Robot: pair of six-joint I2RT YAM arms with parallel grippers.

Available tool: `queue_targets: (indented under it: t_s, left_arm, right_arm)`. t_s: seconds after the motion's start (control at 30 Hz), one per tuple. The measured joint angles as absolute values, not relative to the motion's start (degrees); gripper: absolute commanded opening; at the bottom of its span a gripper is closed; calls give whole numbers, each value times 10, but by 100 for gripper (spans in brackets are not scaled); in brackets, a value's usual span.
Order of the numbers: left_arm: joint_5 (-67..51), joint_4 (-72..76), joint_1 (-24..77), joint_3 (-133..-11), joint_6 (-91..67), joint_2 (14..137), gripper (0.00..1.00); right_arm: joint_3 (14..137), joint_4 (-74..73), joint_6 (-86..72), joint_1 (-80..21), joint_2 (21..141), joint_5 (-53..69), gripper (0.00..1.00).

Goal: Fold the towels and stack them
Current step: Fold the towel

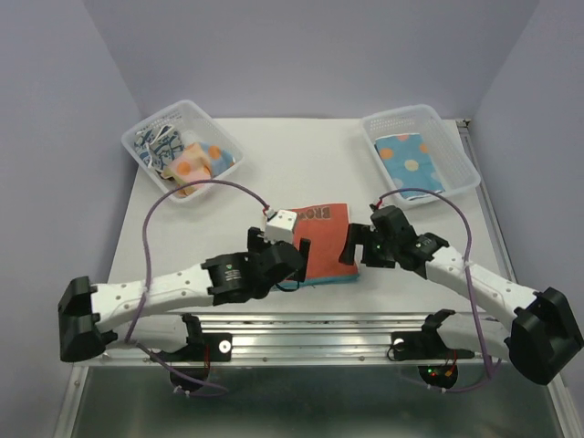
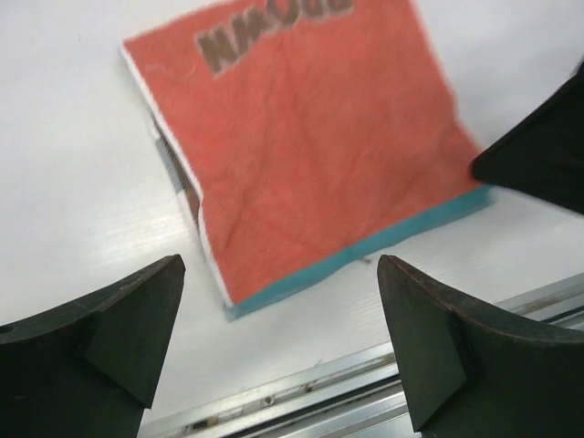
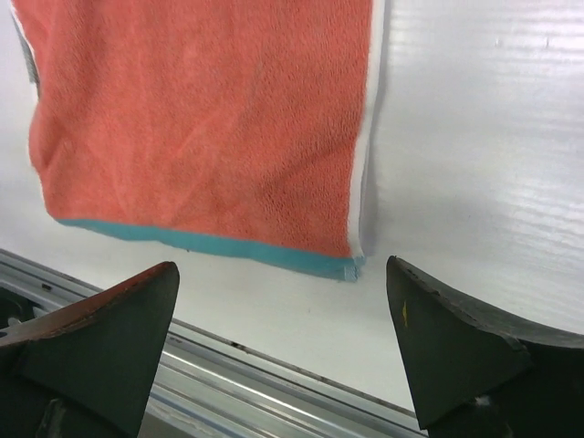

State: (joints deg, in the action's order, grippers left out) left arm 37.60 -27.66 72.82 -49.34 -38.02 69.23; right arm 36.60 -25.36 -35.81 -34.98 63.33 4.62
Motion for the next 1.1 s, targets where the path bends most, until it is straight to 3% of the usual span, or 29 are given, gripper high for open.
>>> queue_targets:
  t_s: [0.1,0.27,0.47,0.53,0.63,0.67,0.83,1.03,1.1]
  left_arm:
    - [346,-208,680,-481,-342,593,99]
    - [246,-89,471,-430,-281,507,99]
    - [109,-13,345,-423,-236,604,98]
    - [54,-1,298,-434,-229,683,82]
    - [-15,11,250,-458,-221,790,78]
    - [-36,14,231,-467,-218,839,71]
    - [-111,23,216,-519,-208,971,59]
    - [-140,41,209,-564,-201,1014,49]
    - [-138,38,205,-564,-199,1021,36]
  right_arm:
    - [394,-247,-359,-350,652,9,100]
    - [450,-233,-358,-349,708,-62,100]
    - [541,-205,-348,-337,812,-96,100]
    - [568,-195,-342,-324,848,-98,100]
    - [595,-183,-335,-299,891,-88,100]
    - [601,-178,-333,-289,905,-83,99]
    - [629,-164,-319,-250,967,-53,96]
    - [641,-161,-304,-244,995,-47,93]
    - [642,-159,-301,-244,996,-43,92]
